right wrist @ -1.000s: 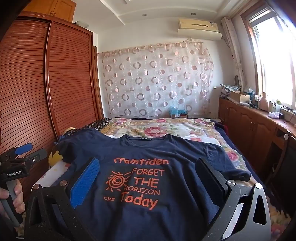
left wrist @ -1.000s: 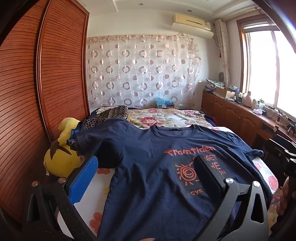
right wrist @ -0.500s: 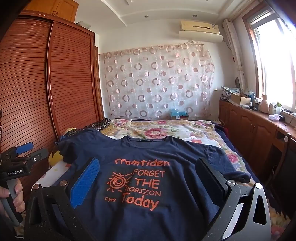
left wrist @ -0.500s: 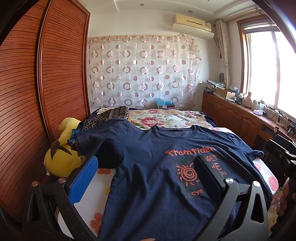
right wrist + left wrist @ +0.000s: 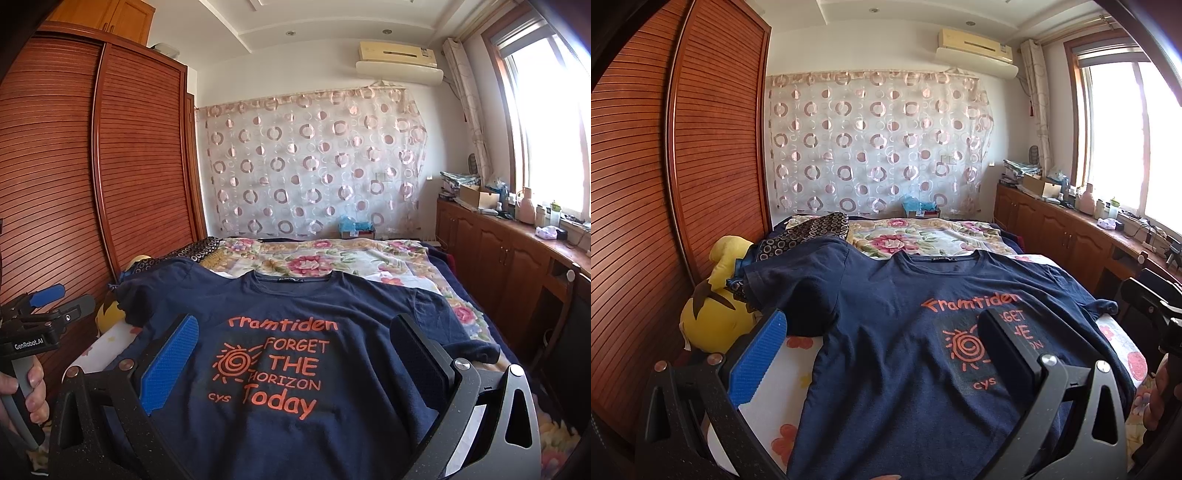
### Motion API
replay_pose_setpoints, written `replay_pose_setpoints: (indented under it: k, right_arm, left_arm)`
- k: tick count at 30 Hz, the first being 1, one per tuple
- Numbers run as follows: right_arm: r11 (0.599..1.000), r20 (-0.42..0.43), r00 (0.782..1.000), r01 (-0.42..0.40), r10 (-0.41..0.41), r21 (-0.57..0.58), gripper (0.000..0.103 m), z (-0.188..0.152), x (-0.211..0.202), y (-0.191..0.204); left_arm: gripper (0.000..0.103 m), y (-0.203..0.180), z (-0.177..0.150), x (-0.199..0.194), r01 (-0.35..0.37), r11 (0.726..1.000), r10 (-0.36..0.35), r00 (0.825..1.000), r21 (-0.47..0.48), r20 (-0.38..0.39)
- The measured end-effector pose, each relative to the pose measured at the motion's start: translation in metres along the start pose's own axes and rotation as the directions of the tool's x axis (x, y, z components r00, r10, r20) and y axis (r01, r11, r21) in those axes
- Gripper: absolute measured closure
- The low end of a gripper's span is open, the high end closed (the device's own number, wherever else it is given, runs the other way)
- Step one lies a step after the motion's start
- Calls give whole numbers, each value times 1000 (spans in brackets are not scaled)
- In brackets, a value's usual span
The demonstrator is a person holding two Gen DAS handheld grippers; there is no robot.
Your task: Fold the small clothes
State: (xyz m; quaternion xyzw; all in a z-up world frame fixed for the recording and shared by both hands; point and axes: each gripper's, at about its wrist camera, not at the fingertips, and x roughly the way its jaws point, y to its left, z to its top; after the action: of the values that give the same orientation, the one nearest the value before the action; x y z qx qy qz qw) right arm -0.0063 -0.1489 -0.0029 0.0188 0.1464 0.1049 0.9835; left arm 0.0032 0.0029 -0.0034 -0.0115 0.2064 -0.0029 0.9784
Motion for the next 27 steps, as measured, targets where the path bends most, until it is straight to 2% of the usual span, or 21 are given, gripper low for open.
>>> replay_pose_setpoints:
  k: [27]
  right_arm:
    - [1000,12,1000,5,-5,6,0,1,0,-3]
  left_arm:
    - [0,2,4,-5,0,1000,0,1000,0,5]
